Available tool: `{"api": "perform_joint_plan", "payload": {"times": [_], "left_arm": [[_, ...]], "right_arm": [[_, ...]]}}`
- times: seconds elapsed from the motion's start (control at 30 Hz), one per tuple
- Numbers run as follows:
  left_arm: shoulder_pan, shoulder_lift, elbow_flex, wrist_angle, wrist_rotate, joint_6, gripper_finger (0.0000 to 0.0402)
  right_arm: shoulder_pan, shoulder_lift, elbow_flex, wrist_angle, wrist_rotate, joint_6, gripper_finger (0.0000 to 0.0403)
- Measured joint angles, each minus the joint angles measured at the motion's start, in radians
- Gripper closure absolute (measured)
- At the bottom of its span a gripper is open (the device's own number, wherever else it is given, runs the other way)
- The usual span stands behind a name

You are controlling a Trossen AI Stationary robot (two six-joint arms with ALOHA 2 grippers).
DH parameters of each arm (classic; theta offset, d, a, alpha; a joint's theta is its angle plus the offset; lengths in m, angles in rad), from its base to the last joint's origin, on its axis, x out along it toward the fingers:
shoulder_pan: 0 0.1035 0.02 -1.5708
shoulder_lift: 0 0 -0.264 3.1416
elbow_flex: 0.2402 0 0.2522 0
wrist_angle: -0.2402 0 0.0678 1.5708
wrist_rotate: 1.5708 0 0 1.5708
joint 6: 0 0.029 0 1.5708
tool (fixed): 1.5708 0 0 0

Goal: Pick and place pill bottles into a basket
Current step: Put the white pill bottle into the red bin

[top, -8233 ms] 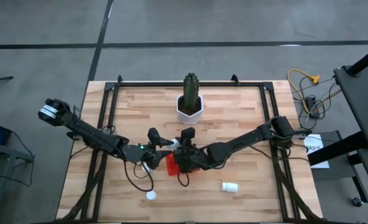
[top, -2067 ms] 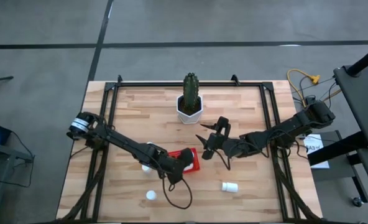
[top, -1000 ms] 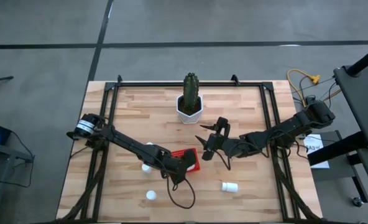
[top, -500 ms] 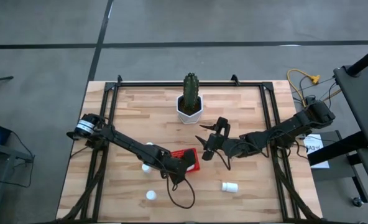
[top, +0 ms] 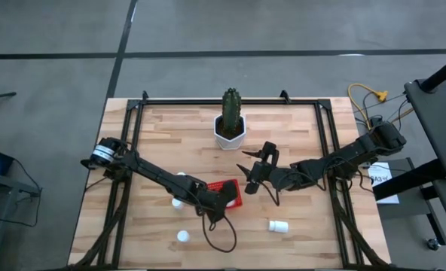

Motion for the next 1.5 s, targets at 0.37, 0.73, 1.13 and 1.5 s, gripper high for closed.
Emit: {"api": "perform_joint_plan", "payload": {"times": [0.37,0.73,1.13,1.5], "left_arm": [[0.0,0.0,-0.003,0.043,-0.033,0.021,0.0192],[0.0,0.0,-0.016,0.061,-0.034,0.019,0.0192],[0.0,0.0,-0.016,0.06,-0.039,0.0,0.0191],[0.0,0.0,-0.017,0.066,-0.041,0.0,0.0191]], "right_arm": [[0.0,0.0,0.0,0.0,0.0,0.0,0.0177],[0.0,0.0,0.0,0.0,0.0,0.0,0.0177],[0.0,0.0,0.0,-0.001,0.0,0.0,0.0177],[0.0,0.0,0.0,-0.001,0.0,0.0,0.0177]]}}
